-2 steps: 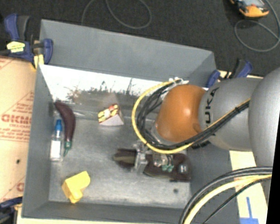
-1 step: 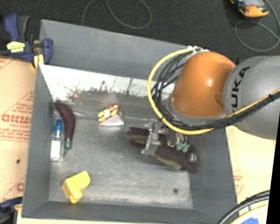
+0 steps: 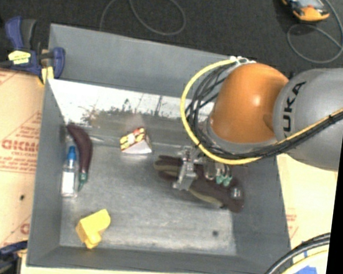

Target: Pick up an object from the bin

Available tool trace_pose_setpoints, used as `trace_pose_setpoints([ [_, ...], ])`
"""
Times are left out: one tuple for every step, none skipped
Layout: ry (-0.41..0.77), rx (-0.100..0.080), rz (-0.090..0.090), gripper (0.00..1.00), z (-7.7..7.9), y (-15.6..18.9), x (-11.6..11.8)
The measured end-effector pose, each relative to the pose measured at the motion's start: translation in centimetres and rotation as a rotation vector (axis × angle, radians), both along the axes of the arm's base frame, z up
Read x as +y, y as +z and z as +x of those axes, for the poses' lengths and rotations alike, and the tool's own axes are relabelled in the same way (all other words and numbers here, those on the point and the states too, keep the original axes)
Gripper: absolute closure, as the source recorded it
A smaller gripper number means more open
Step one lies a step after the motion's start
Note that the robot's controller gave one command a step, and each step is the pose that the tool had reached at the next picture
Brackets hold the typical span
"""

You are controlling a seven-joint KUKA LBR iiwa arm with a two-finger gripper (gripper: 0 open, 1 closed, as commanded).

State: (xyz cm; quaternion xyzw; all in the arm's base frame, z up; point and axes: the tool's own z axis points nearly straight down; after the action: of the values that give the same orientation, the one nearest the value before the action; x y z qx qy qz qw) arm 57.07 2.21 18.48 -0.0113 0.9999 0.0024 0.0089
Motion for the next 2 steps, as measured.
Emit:
trace_pose_setpoints([
  [-0.002,0.0,0.0,1.0,0.0,0.0,0.0],
  [-0.003,0.0,0.0,1.0,0.0,0.0,0.0],
])
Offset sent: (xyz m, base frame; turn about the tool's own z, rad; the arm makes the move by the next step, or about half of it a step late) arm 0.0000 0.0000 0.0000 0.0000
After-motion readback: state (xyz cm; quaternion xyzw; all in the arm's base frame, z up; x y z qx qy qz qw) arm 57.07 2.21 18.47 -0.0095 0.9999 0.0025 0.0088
